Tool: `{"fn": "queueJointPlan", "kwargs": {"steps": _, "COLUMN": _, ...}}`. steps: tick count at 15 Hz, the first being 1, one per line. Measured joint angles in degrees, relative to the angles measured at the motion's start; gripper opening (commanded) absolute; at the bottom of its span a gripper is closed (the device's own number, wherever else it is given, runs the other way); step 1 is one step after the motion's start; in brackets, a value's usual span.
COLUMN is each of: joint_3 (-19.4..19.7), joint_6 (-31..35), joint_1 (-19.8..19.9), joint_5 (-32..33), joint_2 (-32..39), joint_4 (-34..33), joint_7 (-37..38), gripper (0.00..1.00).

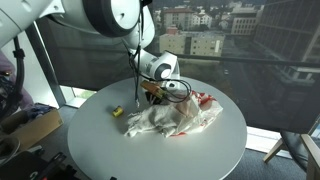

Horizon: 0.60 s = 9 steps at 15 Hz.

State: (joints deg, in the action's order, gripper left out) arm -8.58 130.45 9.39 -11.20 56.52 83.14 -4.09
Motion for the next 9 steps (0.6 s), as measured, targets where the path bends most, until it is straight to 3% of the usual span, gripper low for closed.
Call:
{"fn": "queueJointPlan", "kwargs": {"steps": 3, "joint_3": -3.67, "joint_6": -4.44, "joint_1": 1.43, "joint_5": -4.49, "joint_2": -1.52, "joint_4": 2.65, "joint_7": -4.83, "gripper": 0.00}}
{"fn": "queueJointPlan", "kwargs": {"steps": 4, "joint_3": -4.63, "joint_6": -5.93, "joint_1": 1.49, "joint_5": -5.55, "joint_2": -1.94, "joint_4": 3.44, "joint_7": -6.23, "gripper": 0.26}}
{"fn": "queueJointPlan", "kwargs": {"steps": 5, "joint_3": -5.42, "joint_6": -7.08, "joint_1": 1.39, "joint_5": -6.29, "joint_2": -2.36, "joint_4": 4.23, "joint_7": -7.16, "gripper": 0.27}}
{"fn": "queueJointPlan", "kwargs": {"steps": 9, "joint_3": -3.85, "joint_6": -7.59, "joint_1": -1.84, "joint_5": -4.27, "joint_2": -4.03, "joint_4": 6.30, "joint_7": -7.16, "gripper": 0.57}}
